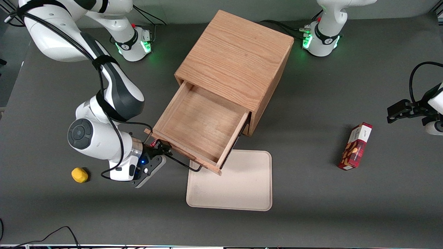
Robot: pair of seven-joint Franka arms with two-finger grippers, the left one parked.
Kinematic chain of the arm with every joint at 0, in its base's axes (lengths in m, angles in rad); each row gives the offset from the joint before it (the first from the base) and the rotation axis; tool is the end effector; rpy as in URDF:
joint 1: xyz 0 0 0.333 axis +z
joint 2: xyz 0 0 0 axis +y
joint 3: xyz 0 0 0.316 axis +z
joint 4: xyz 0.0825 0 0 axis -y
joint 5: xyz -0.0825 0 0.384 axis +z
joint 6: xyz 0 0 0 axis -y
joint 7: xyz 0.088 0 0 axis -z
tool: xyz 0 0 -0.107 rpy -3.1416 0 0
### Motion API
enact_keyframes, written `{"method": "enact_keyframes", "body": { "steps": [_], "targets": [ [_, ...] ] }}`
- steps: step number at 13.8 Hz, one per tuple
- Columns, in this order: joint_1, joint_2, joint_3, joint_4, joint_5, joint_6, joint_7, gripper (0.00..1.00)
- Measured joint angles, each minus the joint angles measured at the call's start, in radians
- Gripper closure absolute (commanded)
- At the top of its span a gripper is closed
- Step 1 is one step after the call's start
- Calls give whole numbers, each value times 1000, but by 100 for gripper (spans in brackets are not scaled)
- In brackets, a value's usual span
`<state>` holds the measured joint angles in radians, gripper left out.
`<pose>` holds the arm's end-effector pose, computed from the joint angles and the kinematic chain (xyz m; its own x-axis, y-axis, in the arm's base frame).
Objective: Open upper drawer
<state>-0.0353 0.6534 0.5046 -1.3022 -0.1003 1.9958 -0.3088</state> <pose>0.6921 0.2444 0.4041 0.7580 0.6311 0.1648 0.6519 -0.7414 -0.1590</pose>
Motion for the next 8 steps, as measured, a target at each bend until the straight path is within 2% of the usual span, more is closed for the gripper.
{"method": "enact_keyframes", "body": {
  "steps": [4, 8],
  "targets": [
    [-40, -99, -14, 39, 0, -47, 0, 0],
    [-113, -253, -146, 16, 9, -97, -2, 0]
  ]
}}
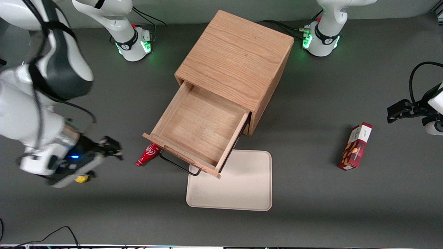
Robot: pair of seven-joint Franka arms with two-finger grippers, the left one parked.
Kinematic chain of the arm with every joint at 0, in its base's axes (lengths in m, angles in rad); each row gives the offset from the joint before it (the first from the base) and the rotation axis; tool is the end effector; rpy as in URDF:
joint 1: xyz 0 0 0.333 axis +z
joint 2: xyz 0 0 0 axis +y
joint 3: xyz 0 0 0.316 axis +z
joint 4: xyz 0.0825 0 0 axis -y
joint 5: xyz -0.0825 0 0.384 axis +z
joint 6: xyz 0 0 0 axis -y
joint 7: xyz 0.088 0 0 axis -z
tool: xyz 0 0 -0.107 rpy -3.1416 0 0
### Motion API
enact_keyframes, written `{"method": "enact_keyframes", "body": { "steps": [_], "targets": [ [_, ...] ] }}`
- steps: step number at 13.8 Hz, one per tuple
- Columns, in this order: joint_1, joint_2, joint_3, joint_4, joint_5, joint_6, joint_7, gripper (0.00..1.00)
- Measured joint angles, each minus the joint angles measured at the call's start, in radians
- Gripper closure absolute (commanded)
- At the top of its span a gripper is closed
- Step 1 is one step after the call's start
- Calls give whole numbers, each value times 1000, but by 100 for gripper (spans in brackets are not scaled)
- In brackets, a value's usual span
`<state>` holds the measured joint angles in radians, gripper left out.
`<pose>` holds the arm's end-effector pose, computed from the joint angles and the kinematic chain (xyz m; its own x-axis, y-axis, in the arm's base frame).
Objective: Open upper drawer
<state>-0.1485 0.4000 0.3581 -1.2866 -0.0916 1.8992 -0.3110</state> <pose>0.6888 0.0896 0.5567 0.8522 0.4666 0.2367 0.4741 -0.8800 0.0281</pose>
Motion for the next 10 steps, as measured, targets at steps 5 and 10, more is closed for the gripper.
{"method": "enact_keyframes", "body": {
  "steps": [5, 10],
  "targets": [
    [-169, -279, -90, -225, 97, -184, 209, 0],
    [-152, -383, -74, -362, 97, -232, 529, 0]
  ]
}}
